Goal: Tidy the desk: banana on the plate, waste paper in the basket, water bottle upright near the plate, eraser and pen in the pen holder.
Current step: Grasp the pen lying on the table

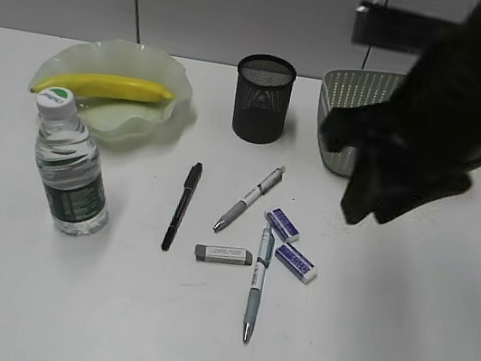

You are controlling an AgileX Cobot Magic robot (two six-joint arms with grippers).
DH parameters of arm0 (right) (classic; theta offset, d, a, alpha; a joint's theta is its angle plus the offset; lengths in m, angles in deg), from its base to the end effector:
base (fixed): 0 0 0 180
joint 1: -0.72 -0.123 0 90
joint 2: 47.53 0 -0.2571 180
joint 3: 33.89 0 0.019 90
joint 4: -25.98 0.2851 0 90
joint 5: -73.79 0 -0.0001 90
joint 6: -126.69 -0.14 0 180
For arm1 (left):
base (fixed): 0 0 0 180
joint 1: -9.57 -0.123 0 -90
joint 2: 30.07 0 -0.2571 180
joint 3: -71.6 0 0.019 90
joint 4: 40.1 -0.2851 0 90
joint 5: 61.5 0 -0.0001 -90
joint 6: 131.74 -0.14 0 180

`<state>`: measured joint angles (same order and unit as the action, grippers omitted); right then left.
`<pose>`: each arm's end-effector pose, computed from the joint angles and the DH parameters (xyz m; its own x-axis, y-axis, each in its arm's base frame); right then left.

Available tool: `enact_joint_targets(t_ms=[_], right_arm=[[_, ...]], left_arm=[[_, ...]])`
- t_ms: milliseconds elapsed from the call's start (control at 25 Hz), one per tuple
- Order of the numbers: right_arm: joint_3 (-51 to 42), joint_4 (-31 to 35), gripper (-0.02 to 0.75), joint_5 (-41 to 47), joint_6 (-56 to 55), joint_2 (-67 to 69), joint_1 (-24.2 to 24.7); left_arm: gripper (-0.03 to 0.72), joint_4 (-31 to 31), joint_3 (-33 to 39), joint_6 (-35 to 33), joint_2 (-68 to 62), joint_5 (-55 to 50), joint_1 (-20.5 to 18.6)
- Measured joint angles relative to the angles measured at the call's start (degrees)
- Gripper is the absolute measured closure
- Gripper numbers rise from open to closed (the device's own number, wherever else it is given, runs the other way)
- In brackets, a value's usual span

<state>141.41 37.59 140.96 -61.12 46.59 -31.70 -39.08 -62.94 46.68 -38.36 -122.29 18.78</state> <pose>0.2708 0.2028 0.2212 -0.9197 -0.3348 -0.2050 -0.3776 0.8972 0.2289 0.0900 -0.0168 0.2858 -0.4066 0.0851 -0.9097 0.1817 0.9833 0.0107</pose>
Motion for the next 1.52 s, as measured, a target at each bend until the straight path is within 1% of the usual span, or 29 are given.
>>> enact_joint_targets(t_ms=[80, 200, 240, 400, 480, 600, 760, 920, 1000, 1040, 1080, 1120, 1160, 1360, 1520], right_arm=[[2.83, -0.65, 0.494, 1.17, -5.91, 6.92, -1.79], [6.12, -0.89, 0.48, 0.96, -9.71, 15.45, -4.5], [6.52, -0.84, 0.459, 0.09, -10.45, 18.14, -5.12], [6.82, -0.45, 0.332, -4.56, -14.75, 27.05, -6.37], [6.82, -0.2, 0.299, -6.26, -15.66, 30.17, -6.42], [6.96, 0.92, 0.281, -8.67, -16.04, 33.51, -6.42], [7.19, 1.72, 0.282, -12.37, -16.14, 36.35, -6.42], [7.5, 1.22, 0.327, -14.04, -16.3, 39.17, -6.42], [7.95, 0.82, 0.384, -13.45, -16.42, 39.68, -6.42], [8.38, 0.61, 0.428, -12.72, -16.47, 39.98, -6.42], [8.76, 0.67, 0.504, -12.18, -16.52, 40.29, -6.42], [9.21, 0.97, 0.597, -11.9, -16.52, 40.46, -6.49], [9.64, 0.75, 0.636, -11.59, -16.52, 40.58, -6.55], [11.8, -2.85, 0.629, -10.31, -16.78, 39.55, -6.62], [15.07, -7.9, 0.629, -9.34, -17.7, 33.91, -6.56]], left_arm=[[0.249, 0.0, 0.0, 0.0, 0.0, 0.0, 0.0], [0.251, 0.0, 0.0, 0.0, 0.0, 0.0, 0.0], [0.251, 0.0, 0.0, 0.0, 0.0, 0.0, 0.0], [0.252, 0.0, 0.0, 0.0, 0.0, 0.0, 0.0], [0.252, 0.0, 0.0, 0.0, 0.0, 0.0, 0.0], [0.252, 0.0, 0.0, 0.0, 0.0, 0.0, 0.0], [0.252, 0.0, 0.0, 0.0, 0.0, 0.0, 0.0], [0.252, 0.0, 0.0, 0.0, 0.0, 0.0, 0.0], [0.253, 0.0, 0.0, 0.0, 0.0, 0.0, 0.0], [0.253, 0.0, 0.0, 0.0, 0.0, 0.0, 0.0], [0.253, 0.0, 0.0, 0.0, 0.0, 0.0, 0.0], [0.253, 0.0, 0.0, 0.0, 0.0, 0.0, 0.0], [0.253, 0.0, 0.0, 0.0, 0.0, 0.0, 0.0], [0.253, -0.02, 0.0, 0.0, 0.0, 0.0, 0.0], [0.253, -0.02, 0.0, 0.0, 0.0, 0.0, 0.0]])
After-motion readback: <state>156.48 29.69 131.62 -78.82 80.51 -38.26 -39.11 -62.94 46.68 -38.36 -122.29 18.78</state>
